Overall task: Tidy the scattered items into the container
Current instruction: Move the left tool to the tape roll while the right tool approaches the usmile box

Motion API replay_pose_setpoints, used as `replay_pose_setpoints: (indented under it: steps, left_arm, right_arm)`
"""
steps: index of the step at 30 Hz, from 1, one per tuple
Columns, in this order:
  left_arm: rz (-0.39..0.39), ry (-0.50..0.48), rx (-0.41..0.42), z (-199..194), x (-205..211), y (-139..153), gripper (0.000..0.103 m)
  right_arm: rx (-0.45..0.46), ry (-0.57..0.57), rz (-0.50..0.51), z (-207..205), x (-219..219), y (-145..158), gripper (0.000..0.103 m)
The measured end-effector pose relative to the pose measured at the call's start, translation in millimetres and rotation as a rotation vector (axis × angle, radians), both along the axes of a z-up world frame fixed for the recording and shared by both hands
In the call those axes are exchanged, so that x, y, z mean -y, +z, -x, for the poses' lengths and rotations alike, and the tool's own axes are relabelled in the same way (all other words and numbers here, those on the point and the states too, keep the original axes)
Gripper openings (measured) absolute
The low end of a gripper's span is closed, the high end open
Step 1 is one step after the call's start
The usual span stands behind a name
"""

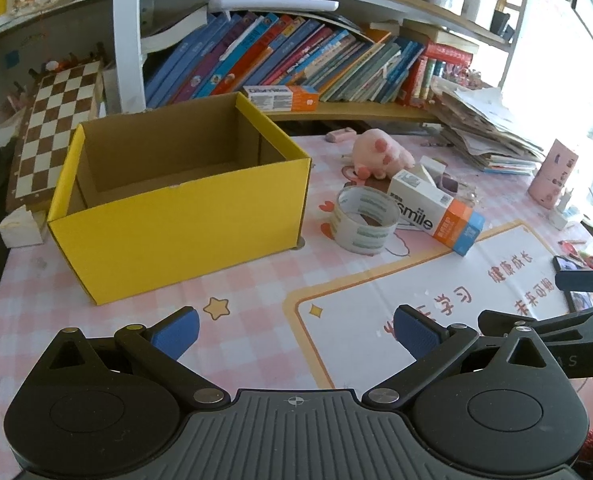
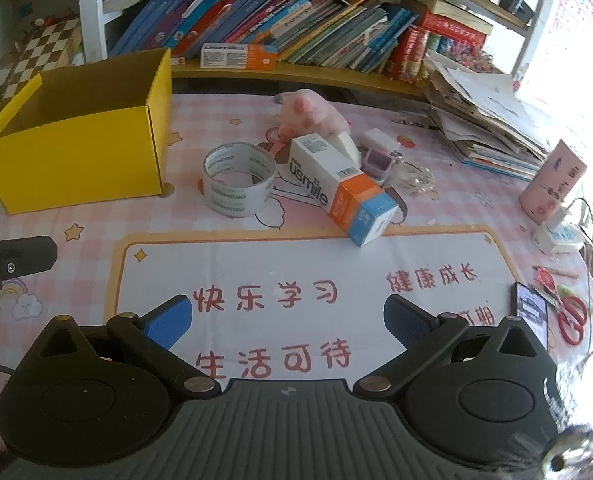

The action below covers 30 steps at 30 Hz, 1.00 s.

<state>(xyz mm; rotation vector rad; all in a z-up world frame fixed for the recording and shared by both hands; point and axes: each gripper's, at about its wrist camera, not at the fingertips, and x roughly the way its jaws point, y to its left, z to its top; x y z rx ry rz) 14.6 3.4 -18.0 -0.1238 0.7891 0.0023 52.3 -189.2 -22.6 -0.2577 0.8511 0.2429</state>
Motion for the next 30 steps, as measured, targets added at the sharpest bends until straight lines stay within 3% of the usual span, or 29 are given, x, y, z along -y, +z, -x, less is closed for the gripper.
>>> replay_pose_setpoints:
  steps: [17, 30]
  left_arm:
    - [0.006, 0.098, -0.028, -33, 47, 2, 0.103]
    - [-0.001, 0.167, -0.068, -59, 82, -6, 0.103]
  right_arm:
    - [-0.017, 0.135, -0.022, -54, 40, 0, 0.103]
    - [-0.073, 0.206, -0.068, -102, 85, -17, 0.103]
